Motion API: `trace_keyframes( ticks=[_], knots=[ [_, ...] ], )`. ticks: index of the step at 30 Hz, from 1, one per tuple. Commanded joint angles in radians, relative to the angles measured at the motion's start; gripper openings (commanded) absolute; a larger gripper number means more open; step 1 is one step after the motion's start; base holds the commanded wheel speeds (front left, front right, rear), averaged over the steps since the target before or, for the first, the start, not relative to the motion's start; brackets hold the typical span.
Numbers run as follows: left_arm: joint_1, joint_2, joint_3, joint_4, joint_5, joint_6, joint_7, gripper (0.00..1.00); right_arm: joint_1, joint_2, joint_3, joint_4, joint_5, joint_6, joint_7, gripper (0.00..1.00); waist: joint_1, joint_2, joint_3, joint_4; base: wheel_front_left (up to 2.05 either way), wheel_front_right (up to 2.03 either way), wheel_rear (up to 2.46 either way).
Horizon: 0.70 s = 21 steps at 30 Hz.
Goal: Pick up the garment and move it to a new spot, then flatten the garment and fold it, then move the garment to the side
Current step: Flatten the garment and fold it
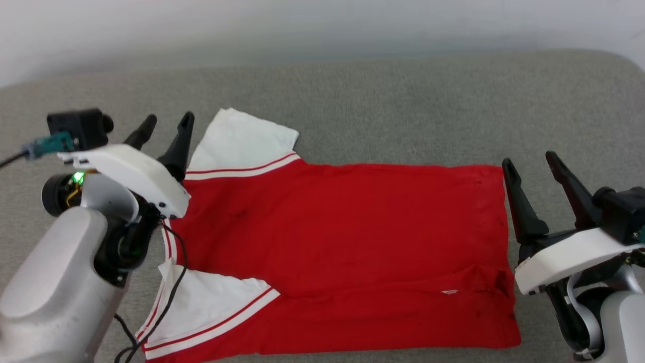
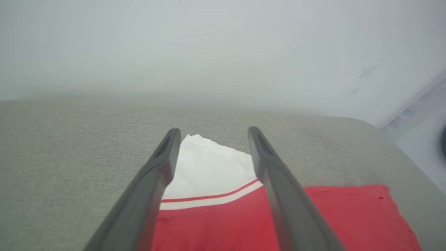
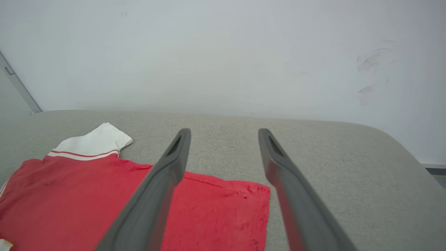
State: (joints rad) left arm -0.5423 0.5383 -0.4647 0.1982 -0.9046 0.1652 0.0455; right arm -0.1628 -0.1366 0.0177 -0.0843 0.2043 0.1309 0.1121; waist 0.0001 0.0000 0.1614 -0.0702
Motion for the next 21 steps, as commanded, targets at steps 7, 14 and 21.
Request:
trace_keyframes(
  ticks=[7, 14, 21],
  knots=[
    [-0.259, 0.054, -0.017, 0.108, -0.095, -0.130, 0.280, 1.00, -0.089, 0.034, 0.015, -0.049, -0.023, 0.000, -0.028, 1.00, -0.0001, 0.0000, 0.218, -0.069, 0.00, 0.00, 0.00],
    [-0.467, 0.140, -0.064, 0.202, -0.135, -0.158, 0.618, 1.00, -0.121, 0.060, 0.032, -0.041, -0.015, 0.000, -0.041, 1.00, -0.0001, 0.0000, 0.305, -0.138, 0.00, 0.00, 0.00],
    [-0.580, 0.187, -0.105, 0.277, -0.109, -0.163, 0.778, 1.00, -0.135, 0.075, 0.052, -0.033, 0.004, 0.000, -0.066, 1.00, -0.0001, 0.0000, 0.381, -0.201, 0.00, 0.00, 0.00]
  ],
)
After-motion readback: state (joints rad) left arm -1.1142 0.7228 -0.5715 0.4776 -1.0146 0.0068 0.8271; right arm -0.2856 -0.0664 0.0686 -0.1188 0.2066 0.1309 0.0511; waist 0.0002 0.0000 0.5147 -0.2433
